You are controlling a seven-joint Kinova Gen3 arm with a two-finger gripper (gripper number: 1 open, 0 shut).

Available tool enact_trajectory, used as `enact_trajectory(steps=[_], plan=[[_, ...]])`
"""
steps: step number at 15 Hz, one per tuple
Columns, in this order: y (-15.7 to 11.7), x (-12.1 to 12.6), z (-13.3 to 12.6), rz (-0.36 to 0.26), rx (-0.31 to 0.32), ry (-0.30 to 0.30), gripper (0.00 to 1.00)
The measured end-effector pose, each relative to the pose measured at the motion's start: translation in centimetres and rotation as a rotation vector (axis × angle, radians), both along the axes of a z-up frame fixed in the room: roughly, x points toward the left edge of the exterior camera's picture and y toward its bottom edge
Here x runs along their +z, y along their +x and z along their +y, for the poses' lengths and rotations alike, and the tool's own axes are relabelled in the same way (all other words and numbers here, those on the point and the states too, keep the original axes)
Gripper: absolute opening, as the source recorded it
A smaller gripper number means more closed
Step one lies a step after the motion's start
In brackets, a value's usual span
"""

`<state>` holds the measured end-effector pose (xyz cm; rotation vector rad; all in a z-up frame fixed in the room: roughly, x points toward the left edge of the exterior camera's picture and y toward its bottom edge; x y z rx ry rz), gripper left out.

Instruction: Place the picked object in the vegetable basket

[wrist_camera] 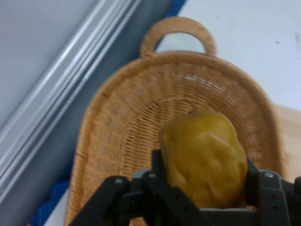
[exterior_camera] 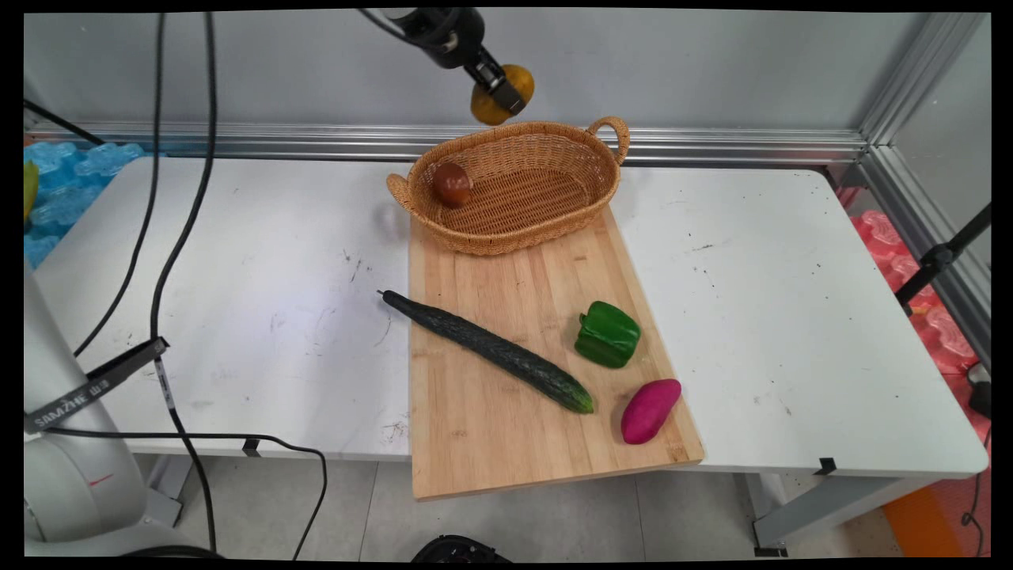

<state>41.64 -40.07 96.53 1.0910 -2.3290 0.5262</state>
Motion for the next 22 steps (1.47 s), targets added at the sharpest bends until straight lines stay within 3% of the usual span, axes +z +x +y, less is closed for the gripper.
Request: enact_trajectory(steps=[10, 22], plan=[[-2.0, -5.1, -7.9, 0.006, 0.068, 0.017, 0.00], [-4.0, -13.7, -14.6, -0.061, 0.100, 0.117, 0.00]])
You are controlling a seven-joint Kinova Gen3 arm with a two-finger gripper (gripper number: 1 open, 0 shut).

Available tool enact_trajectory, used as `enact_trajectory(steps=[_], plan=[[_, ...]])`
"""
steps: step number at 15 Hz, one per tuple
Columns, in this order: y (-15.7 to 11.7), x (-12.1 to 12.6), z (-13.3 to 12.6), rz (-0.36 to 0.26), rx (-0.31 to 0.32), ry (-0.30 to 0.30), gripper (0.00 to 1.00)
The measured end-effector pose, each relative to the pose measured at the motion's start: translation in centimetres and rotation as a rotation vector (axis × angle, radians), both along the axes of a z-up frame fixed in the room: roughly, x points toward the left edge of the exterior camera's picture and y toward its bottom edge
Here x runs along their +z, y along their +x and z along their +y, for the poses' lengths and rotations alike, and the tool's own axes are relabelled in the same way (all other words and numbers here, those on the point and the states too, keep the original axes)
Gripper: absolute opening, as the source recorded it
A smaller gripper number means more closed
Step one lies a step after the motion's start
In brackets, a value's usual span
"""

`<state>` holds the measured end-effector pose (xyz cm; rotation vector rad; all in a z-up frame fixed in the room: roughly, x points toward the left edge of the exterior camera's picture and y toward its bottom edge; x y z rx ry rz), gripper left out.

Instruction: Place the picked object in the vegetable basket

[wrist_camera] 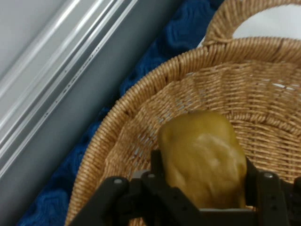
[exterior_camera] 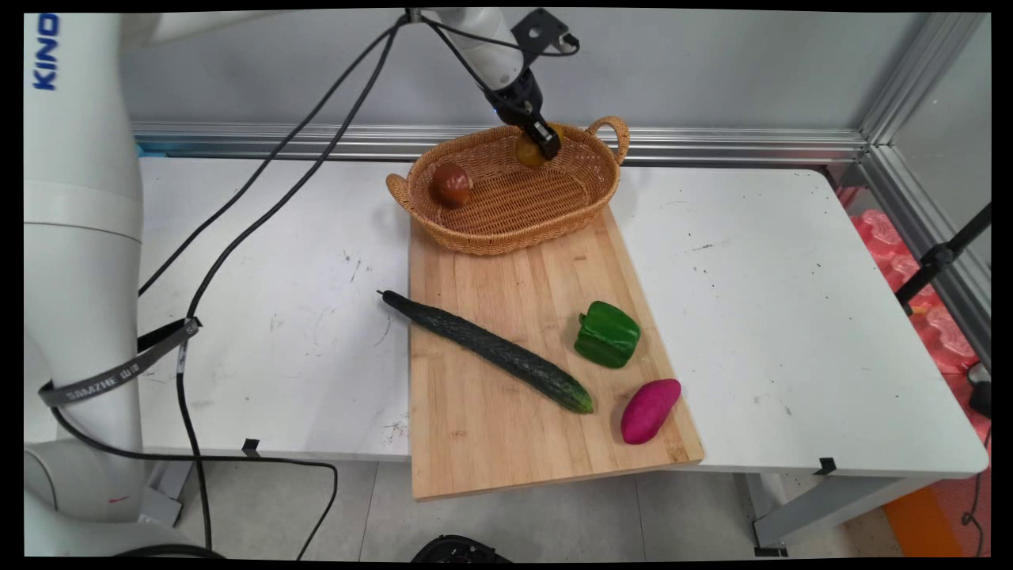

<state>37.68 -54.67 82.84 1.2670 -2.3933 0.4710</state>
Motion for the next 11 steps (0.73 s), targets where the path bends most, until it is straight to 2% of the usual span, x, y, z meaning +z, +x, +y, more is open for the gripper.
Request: enact_trajectory(steps=[7, 8, 11], plan=[[-0.3, -2.7, -1.6, -0.022, -0.006, 0.049, 0.00], [-0.4, -2.9, -1.7, -0.023, -0.009, 0.052, 1.00], [-0.7, -2.7, -1.7, -0.015, -0.031, 0.049, 1.00]])
